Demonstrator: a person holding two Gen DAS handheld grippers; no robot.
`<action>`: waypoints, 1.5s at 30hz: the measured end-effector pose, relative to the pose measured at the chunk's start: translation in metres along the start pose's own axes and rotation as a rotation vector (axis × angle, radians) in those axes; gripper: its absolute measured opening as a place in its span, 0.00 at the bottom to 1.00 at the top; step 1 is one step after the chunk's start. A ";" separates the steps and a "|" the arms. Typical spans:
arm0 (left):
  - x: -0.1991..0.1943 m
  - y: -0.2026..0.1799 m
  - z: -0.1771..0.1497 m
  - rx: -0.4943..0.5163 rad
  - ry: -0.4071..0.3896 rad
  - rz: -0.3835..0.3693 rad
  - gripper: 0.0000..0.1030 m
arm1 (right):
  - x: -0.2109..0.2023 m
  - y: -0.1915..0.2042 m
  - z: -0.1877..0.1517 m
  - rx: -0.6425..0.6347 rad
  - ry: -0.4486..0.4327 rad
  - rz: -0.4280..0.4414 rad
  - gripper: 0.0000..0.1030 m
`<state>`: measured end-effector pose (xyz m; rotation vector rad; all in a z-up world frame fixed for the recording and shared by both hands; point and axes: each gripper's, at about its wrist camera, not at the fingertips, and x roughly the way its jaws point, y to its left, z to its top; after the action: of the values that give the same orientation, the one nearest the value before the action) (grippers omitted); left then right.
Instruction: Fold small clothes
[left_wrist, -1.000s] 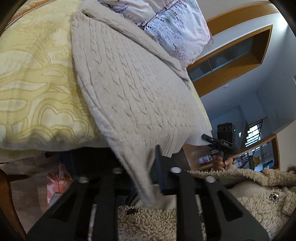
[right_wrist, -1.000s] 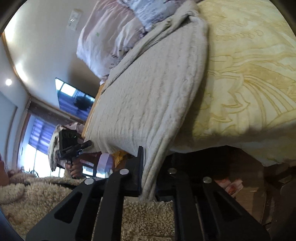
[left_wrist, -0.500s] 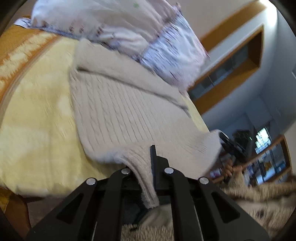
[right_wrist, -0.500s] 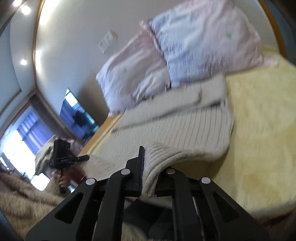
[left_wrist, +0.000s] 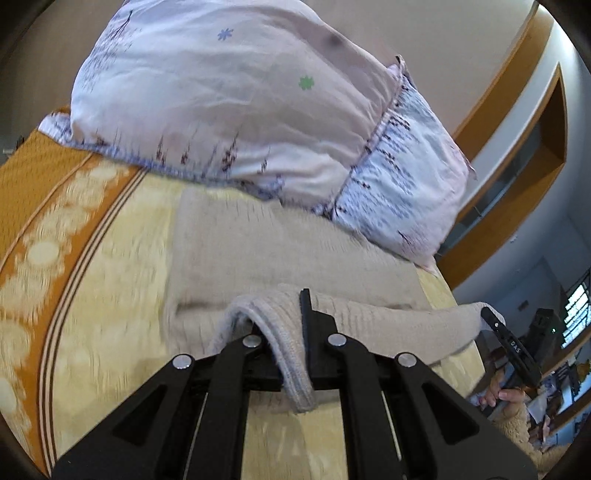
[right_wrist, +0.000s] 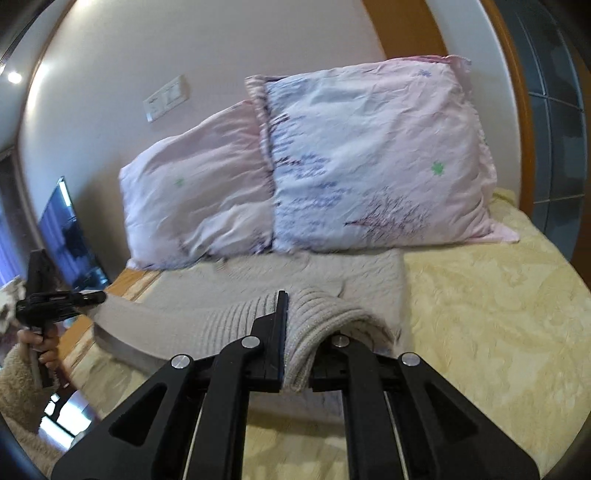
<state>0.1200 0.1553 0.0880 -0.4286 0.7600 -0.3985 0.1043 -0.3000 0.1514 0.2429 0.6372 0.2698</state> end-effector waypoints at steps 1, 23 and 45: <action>0.005 -0.001 0.005 -0.001 -0.004 0.006 0.05 | 0.004 -0.001 0.004 0.004 -0.003 -0.004 0.08; 0.143 0.035 0.085 -0.109 0.077 0.116 0.05 | 0.148 -0.057 0.030 0.230 0.141 -0.101 0.08; 0.094 0.074 0.058 -0.175 0.105 0.113 0.45 | 0.086 -0.099 0.011 0.304 0.214 -0.148 0.47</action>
<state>0.2386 0.1841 0.0346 -0.5286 0.9205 -0.2506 0.1948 -0.3670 0.0821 0.4602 0.9043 0.0546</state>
